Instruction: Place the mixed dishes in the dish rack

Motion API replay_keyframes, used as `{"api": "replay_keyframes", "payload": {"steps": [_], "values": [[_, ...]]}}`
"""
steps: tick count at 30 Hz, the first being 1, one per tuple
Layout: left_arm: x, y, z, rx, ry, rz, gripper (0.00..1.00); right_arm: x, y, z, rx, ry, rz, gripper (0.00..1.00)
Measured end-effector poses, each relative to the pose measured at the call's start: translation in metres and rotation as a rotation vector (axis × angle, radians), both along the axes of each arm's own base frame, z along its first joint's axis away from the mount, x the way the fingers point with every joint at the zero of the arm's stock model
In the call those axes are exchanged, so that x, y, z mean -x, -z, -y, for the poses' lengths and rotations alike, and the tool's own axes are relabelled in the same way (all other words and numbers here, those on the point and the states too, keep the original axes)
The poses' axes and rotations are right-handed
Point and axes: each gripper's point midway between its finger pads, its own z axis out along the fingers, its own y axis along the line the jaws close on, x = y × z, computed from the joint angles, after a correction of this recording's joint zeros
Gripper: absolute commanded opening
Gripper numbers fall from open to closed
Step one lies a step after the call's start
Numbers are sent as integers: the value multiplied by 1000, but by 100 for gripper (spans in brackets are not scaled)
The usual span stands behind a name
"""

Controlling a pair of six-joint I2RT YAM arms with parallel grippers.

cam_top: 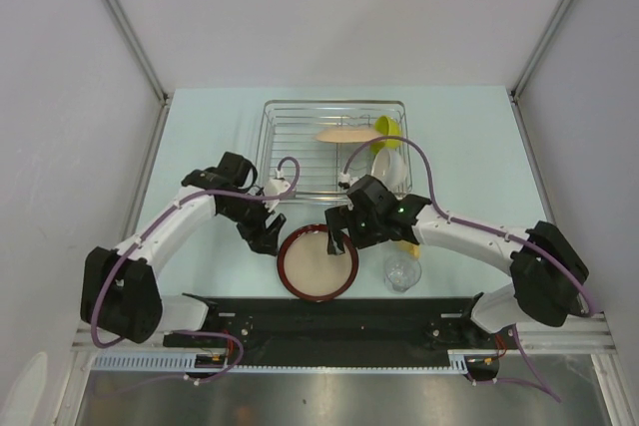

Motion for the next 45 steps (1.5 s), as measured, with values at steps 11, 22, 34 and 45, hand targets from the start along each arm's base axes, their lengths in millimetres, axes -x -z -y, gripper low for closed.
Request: {"api": "replay_keyframes", "payload": {"steps": [11, 22, 34, 45], "values": [[-15, 37, 7, -8, 2, -74, 76, 8, 22, 0, 47, 11, -73, 100], [-16, 58, 12, 6, 3, -128, 75, 25, 28, -3, 58, 4, -143, 100], [-15, 72, 21, 66, 2, -199, 74, 50, 36, -11, 74, -56, -199, 100], [-14, 72, 29, 121, -6, -255, 72, 47, 34, -27, 25, -64, -221, 100]]}}
